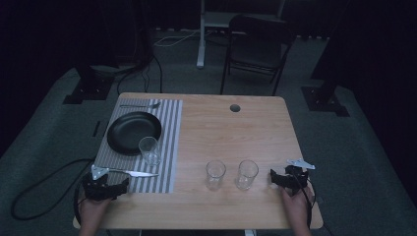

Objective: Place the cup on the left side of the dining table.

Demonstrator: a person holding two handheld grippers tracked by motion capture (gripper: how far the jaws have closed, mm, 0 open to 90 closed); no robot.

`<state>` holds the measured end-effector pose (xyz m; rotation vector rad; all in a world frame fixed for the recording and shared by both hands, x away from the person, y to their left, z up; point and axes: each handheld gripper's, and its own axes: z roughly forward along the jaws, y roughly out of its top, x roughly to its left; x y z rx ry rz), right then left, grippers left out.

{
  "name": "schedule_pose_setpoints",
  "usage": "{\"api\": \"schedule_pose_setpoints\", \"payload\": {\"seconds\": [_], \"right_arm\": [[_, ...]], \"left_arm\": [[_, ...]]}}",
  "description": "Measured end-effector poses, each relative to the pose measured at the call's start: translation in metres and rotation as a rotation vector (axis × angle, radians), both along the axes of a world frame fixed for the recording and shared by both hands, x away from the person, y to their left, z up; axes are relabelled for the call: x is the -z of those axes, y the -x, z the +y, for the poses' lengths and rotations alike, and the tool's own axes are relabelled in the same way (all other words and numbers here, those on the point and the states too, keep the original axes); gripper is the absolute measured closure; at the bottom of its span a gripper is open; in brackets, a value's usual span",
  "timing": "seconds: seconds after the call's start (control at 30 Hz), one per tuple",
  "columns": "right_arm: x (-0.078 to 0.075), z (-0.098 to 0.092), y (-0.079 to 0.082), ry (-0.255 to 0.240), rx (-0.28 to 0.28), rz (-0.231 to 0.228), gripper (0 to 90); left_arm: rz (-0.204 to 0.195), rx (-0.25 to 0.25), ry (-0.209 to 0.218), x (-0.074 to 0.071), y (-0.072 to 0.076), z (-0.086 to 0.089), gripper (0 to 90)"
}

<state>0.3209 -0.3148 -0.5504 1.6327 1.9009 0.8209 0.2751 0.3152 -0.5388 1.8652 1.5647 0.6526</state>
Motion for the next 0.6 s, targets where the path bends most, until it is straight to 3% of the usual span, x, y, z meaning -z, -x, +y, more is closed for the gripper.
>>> {"api": "schedule_pose_setpoints", "payload": {"seconds": [0.27, 0.6], "right_arm": [[0.0, 0.0, 0.0, 0.0, 0.0, 0.0, 11.8], [0.0, 0.0, 0.0, 0.0, 0.0, 0.0, 11.8]], "left_arm": [[0.001, -0.052, 0.028, 0.0011, 0.0027, 0.0084, 0.1], [0.035, -0.06, 0.005, 0.0071, -0.0002, 0.0075, 0.2]]}}
